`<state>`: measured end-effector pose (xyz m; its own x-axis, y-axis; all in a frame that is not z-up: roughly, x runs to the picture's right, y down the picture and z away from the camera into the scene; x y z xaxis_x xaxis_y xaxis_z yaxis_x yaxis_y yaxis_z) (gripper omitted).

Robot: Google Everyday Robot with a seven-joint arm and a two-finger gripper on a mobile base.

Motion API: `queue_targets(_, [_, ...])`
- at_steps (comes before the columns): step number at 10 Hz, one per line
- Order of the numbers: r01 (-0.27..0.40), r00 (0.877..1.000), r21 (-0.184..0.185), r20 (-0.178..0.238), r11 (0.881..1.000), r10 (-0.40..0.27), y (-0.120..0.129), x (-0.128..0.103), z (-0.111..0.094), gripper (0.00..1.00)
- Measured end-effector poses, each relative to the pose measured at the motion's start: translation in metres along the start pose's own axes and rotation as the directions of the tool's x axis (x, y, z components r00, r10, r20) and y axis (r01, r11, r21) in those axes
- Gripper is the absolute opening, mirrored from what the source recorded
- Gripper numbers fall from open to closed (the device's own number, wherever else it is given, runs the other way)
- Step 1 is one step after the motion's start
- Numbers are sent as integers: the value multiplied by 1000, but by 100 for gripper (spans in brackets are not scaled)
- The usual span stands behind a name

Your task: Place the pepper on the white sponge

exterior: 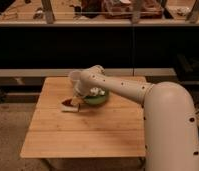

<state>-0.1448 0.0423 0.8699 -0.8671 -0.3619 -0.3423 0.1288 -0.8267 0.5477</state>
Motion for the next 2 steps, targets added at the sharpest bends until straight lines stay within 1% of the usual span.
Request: queue_targets(2, [3, 1000, 0, -1, 1000, -3, 0, 3, 1, 57])
